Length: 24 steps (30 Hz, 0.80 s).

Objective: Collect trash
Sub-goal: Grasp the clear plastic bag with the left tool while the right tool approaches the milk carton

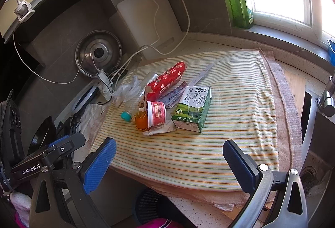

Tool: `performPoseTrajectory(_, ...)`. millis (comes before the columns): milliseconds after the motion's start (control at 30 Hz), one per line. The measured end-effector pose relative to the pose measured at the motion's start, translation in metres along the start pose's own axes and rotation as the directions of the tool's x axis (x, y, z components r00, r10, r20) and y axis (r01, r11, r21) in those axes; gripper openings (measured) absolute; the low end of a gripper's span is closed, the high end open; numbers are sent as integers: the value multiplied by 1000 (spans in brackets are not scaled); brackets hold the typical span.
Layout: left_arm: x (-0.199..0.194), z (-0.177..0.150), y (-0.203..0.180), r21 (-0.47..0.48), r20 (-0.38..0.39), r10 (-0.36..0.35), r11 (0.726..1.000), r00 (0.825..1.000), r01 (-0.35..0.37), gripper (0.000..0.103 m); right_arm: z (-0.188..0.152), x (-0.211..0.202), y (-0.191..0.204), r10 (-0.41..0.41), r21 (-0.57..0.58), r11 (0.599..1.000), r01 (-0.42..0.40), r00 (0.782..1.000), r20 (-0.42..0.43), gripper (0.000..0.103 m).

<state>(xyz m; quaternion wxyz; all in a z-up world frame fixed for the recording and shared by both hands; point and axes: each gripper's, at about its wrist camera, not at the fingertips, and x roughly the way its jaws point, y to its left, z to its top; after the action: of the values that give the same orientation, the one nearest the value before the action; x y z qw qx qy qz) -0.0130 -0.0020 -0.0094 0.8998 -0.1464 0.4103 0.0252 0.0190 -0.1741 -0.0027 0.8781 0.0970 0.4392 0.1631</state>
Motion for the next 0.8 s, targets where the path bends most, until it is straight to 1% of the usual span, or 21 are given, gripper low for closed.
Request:
performPoseTrajectory(100,3,0,1,-2,-7,5,1000,1000,-5,101,1,2,-2,0,3,1000,0,1000,-4,103)
performPoseTrajectory(300,15,7,16,-29,-30,33,999,999,-34,101,4,11,-12,14,19,1000,-14,1000,-21,103)
performPoseTrajectory(400,21,9,29,-52,-44,49,997,998,-51,101,7,14,-20,1,27,1000,-1,1000,-4,103)
performPoseTrajectory(533,29,8,46,-72,-58,71,995,996,-75,101,12,18,-28,-40,10,999,40,999,28,103)
performPoseTrajectory(633,37,9,61,-102,-72,78,991,994,-85,101,15,19,-31,-43,-3,999,43,997,66,103)
performPoseTrajectory(733,45,11,76,-132,-86,83,987,993,-94,94,19,23,-29,-66,-45,996,71,993,93,103)
performPoseTrajectory(800,49,15,83,-139,-86,87,985,992,-99,92,23,28,-29,-63,-48,997,67,994,88,103)
